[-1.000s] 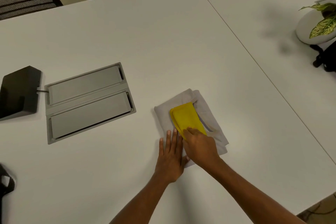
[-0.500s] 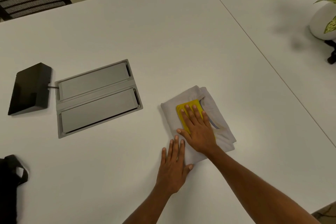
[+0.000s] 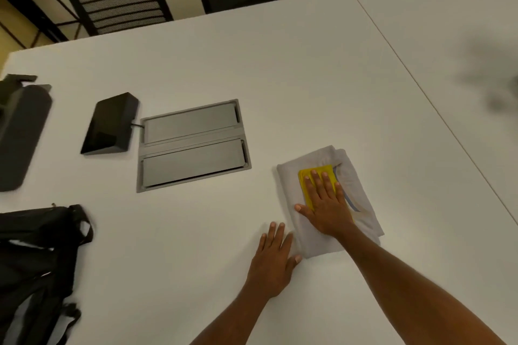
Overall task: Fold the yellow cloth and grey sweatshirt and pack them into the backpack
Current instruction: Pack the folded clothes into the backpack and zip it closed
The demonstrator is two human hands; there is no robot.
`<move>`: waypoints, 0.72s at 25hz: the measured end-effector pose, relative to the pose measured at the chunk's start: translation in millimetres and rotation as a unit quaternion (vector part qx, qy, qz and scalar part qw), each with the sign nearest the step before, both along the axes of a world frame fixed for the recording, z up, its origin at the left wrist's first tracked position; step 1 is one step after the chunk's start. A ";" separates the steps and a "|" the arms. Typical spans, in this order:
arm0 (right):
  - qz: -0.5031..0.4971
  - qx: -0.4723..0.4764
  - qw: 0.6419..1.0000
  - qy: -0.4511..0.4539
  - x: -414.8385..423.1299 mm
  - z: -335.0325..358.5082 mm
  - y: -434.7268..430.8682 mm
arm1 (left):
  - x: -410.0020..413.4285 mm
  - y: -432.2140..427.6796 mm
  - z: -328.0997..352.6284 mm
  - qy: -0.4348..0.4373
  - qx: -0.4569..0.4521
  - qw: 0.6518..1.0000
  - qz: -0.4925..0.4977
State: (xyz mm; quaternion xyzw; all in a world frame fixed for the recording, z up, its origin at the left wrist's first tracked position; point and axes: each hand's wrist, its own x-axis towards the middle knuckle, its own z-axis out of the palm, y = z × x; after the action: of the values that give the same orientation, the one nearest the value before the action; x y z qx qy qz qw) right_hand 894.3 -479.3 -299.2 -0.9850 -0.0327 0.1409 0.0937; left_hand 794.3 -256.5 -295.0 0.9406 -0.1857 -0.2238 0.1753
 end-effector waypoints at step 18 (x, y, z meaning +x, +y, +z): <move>0.004 0.184 0.973 0.136 -99.9 53.2 305.4 | -98.2 309.3 42.2 -0.042 -0.127 0.943 0.304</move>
State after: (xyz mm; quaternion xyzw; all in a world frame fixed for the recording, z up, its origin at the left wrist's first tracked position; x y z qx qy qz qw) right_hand 794.4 -173.9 -246.0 -0.9224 -0.0486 0.2657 0.2761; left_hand 696.1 52.8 -252.8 0.9309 0.0746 -0.0951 0.3447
